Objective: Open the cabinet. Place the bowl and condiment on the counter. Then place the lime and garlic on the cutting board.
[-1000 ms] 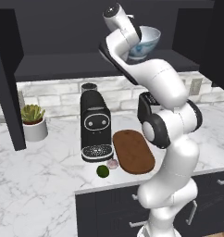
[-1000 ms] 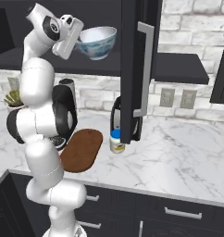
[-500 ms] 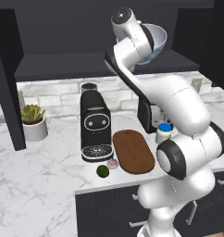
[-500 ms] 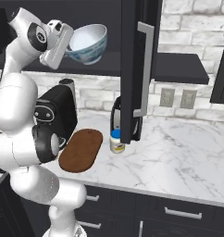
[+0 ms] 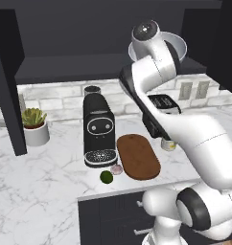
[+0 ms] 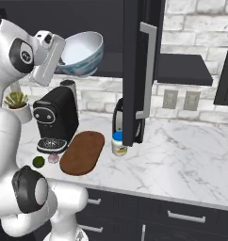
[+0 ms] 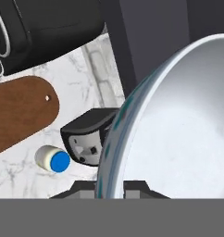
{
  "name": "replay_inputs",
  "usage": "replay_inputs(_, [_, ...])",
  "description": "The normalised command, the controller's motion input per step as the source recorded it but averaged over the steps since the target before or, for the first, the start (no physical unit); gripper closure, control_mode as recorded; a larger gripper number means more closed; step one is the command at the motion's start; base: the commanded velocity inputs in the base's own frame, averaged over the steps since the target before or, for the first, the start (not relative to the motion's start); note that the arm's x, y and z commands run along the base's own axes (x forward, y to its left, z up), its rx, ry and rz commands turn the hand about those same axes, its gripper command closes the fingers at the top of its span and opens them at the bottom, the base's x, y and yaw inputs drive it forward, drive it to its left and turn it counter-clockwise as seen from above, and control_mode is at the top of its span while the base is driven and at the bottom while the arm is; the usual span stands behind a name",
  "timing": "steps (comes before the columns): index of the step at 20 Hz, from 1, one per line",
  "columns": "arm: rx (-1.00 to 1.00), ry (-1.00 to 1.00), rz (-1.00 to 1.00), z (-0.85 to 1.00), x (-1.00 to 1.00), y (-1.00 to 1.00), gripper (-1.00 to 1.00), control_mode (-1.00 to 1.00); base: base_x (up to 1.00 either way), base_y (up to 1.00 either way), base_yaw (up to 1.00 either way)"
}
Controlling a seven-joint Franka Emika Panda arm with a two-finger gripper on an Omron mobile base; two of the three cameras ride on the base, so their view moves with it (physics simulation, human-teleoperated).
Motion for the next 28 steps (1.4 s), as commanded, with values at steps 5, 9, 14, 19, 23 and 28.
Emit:
replay_inputs(5, [0.01,0.19,-0.06,-0.03,-1.00,0.00,1.00,-1.00,0.00,0.00,0.00])
replay_inputs(9, [0.04,0.24,-0.10,-0.21,-0.80,0.00,1.00,-1.00,0.00,0.00,0.00])
replay_inputs(14, [0.00,0.25,-0.18,-0.60,-0.20,-0.02,1.00,-1.00,0.00,0.00,0.00])
replay_inputs(19, [0.00,0.23,-0.17,-0.67,-0.12,-0.22,1.00,-1.00,0.00,0.00,0.00])
replay_inputs(23, [0.05,0.14,-0.11,-0.41,-0.09,-0.62,1.00,-1.00,0.00,0.00,0.00])
replay_inputs(28, [0.06,0.07,-0.01,-0.53,-0.33,-0.77,1.00,-1.00,0.00,0.00,0.00])
